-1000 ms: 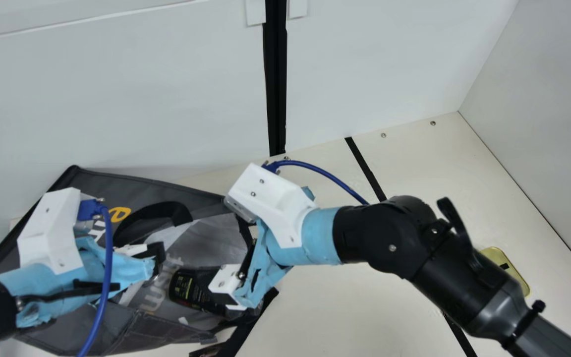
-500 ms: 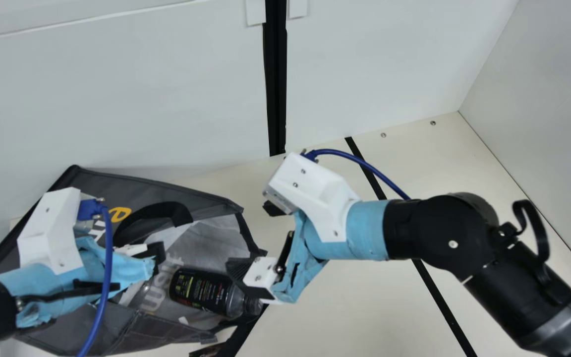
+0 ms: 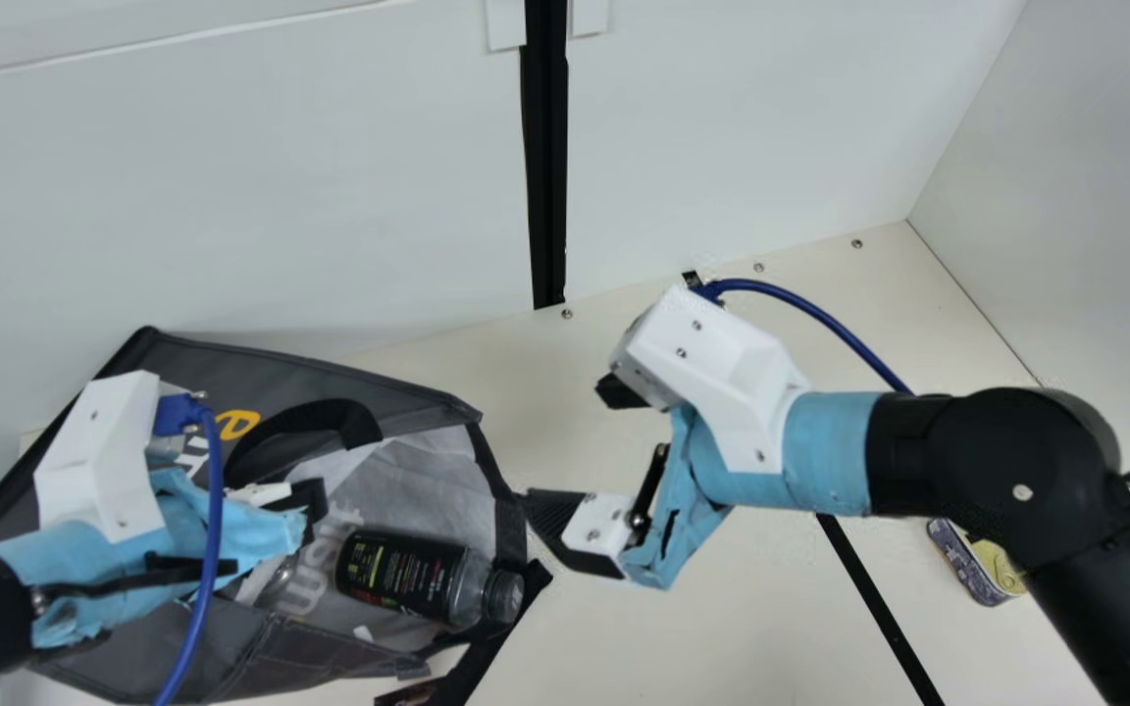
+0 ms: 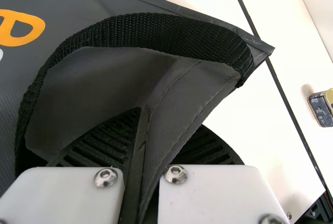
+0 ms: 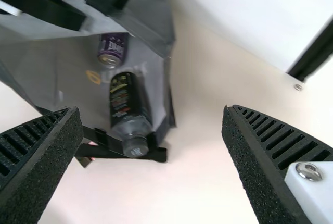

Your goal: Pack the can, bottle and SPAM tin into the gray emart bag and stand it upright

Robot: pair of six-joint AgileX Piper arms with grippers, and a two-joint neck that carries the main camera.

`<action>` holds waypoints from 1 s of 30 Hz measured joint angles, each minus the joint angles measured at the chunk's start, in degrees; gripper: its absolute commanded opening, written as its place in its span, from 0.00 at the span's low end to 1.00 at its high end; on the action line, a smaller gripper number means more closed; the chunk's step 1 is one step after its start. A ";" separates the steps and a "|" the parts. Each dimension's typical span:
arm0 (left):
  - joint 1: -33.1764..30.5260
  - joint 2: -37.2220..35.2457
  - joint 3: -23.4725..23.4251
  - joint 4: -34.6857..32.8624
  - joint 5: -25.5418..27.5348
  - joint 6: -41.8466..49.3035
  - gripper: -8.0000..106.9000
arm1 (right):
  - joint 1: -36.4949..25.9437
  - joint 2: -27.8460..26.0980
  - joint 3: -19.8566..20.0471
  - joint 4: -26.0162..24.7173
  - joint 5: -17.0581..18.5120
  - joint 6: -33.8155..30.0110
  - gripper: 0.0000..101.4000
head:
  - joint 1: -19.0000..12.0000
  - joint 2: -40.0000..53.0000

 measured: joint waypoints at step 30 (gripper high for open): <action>0.00 0.00 0.00 0.00 0.00 0.00 0.00 | -6.52 -9.41 1.57 -22.66 -2.64 20.16 0.94 | 0.00 -0.09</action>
